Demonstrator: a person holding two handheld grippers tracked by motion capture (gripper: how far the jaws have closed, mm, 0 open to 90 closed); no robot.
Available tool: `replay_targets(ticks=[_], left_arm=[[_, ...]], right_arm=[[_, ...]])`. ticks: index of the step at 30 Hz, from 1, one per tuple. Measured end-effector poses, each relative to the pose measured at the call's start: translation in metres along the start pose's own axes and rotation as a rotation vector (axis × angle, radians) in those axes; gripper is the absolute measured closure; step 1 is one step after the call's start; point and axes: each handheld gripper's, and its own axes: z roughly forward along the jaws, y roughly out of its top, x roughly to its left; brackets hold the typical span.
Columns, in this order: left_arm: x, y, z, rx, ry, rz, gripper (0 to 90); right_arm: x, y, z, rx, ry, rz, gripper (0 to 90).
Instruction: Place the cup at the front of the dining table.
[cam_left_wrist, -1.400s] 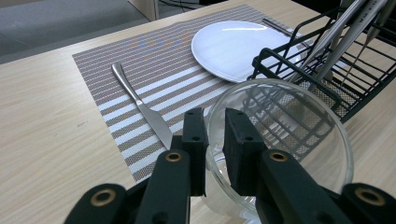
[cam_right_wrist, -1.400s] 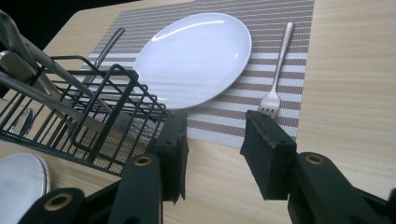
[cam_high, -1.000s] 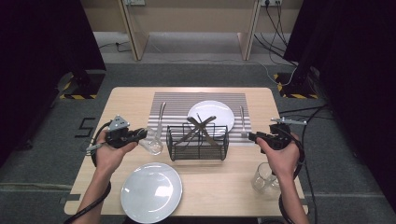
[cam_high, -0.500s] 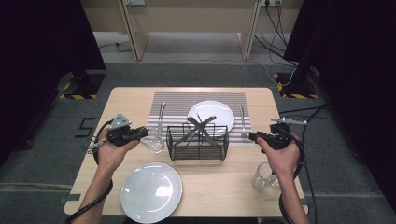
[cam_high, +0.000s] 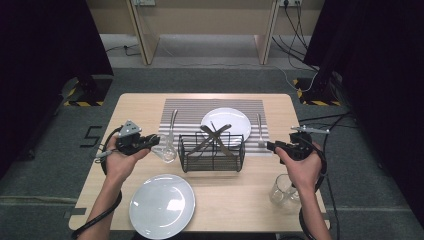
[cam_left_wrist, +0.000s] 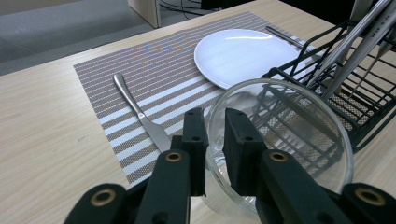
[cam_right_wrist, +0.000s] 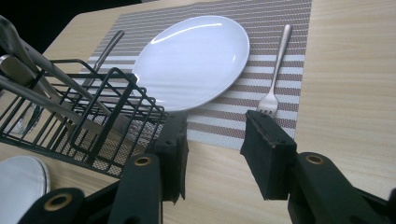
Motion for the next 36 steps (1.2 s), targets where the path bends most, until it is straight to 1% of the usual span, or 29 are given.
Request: replay_targets(ticks=[14,17,20,23,27,29,30,32,36], left_arm=[[0.004,0.001,0.004,-0.006,0.018,-0.002,78.7],[0.005,0.001,0.005,-0.002,0.014,-0.005,78.7],[0.006,0.001,0.005,-0.004,0.020,-0.002,78.7],[0.006,0.001,0.006,-0.004,0.015,-0.010,78.7],[0.007,0.002,0.007,-0.002,0.017,-0.011,78.7],[0.007,0.002,0.008,-0.007,0.024,-0.008,78.7],[0.007,0.002,0.009,-0.005,0.019,-0.013,78.7],[0.008,0.002,0.009,-0.007,0.023,-0.009,78.7],[0.008,0.002,0.010,-0.006,0.019,-0.014,78.7]], right_arm=[[0.000,0.000,0.000,0.002,0.000,-0.001,59.5],[0.000,0.000,0.001,0.001,0.000,-0.004,59.5],[0.000,0.000,0.001,0.002,-0.001,-0.002,59.5],[0.001,0.000,0.001,0.005,0.000,-0.001,59.5],[0.001,0.000,0.001,0.005,0.001,0.000,59.5],[0.001,0.000,0.001,0.005,0.001,0.001,59.5],[0.001,0.000,0.001,0.004,0.001,-0.002,59.6],[0.000,0.000,0.001,0.004,0.000,0.000,59.6],[0.000,0.000,0.001,0.002,0.000,-0.001,59.5]])
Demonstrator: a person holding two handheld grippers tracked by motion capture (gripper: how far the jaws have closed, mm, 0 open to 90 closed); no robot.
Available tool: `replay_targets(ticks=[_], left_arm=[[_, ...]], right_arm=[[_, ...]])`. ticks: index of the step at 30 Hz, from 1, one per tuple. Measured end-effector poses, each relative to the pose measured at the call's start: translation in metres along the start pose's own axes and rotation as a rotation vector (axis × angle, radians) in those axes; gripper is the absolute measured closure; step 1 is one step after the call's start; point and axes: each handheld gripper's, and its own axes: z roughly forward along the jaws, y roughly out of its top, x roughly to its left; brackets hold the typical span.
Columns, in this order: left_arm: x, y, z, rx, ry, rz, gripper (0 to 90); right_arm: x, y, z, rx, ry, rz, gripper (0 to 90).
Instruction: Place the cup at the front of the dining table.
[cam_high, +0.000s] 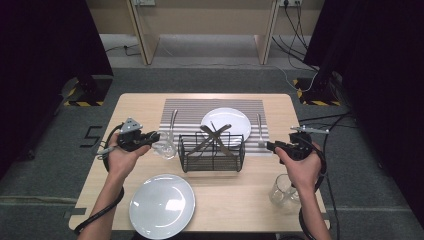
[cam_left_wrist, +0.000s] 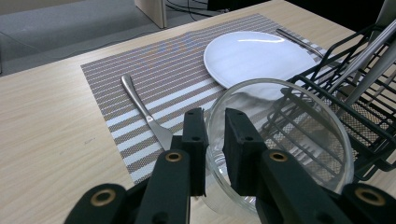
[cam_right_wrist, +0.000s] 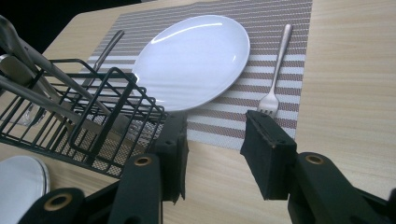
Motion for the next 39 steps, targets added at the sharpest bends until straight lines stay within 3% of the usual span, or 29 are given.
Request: replay_targets(ticks=[12,39], left_arm=[[0.001,0.003,0.004,-0.007,0.000,0.015,78.7],[0.007,0.005,0.016,-0.011,0.001,-0.003,78.7]], right_arm=[[0.000,0.000,0.000,-0.003,0.000,0.000,59.6],[0.000,0.000,0.000,-0.005,0.002,0.001,59.6]])
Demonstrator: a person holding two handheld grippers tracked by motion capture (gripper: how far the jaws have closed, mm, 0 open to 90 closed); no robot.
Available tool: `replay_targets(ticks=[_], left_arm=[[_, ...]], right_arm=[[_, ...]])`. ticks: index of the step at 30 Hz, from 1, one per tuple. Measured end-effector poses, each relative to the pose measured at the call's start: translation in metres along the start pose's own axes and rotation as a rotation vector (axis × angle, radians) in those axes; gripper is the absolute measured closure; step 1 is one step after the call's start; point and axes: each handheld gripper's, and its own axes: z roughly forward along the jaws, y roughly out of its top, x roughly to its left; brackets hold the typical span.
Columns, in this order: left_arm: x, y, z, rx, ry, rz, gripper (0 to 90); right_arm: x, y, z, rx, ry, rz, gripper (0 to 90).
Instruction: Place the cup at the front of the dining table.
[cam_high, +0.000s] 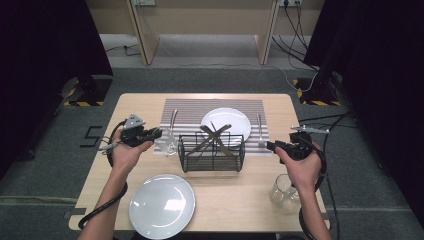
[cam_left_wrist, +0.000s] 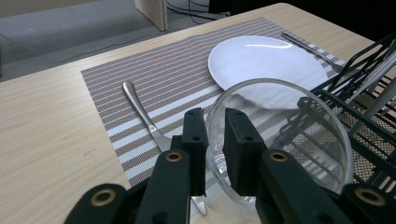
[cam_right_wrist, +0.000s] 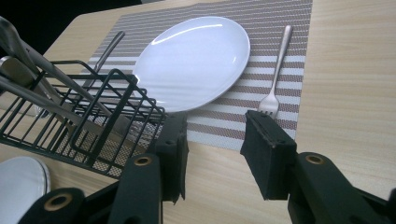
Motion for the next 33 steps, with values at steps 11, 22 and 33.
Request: replay_targets(ticks=[11,22,33], left_arm=[[0.0008,0.0024,0.0036,0.003,0.001,0.000,78.7],[0.0022,0.0046,0.0063,0.000,0.005,-0.004,78.7],[0.0040,0.0049,0.0096,-0.001,0.013,-0.013,78.7]], right_arm=[[-0.0005,-0.0001,-0.0004,-0.001,0.001,0.001,59.6],[-0.0005,-0.0001,-0.0005,-0.002,0.001,0.000,59.6],[-0.0005,-0.0001,-0.0003,-0.001,0.002,0.001,59.6]])
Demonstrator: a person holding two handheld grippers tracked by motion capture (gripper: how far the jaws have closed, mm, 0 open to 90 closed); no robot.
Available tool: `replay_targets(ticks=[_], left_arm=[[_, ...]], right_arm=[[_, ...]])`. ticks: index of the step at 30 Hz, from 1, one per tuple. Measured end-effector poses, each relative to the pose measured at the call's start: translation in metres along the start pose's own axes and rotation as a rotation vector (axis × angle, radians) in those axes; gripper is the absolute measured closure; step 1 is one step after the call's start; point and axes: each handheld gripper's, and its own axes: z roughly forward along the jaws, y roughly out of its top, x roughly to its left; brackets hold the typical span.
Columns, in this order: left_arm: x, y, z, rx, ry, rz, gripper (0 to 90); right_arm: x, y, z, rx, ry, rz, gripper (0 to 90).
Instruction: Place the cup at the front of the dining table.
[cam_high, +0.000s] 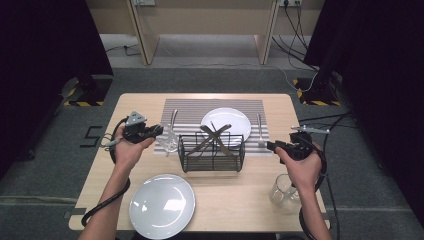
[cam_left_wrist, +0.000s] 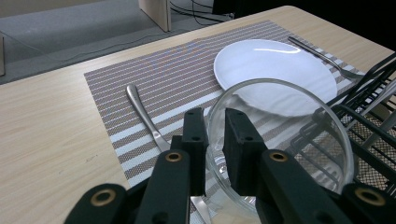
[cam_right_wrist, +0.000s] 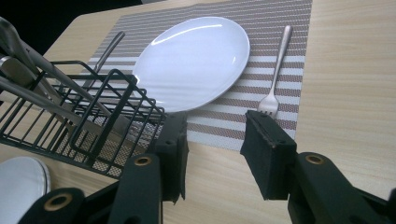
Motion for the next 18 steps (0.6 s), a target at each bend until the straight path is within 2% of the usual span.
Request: replay_targets(ticks=[18], left_arm=[[0.0032,0.0009,0.0060,0.002,0.008,-0.012,78.7]], right_arm=[[0.0014,-0.0003,0.0012,0.005,0.002,-0.001,59.5]])
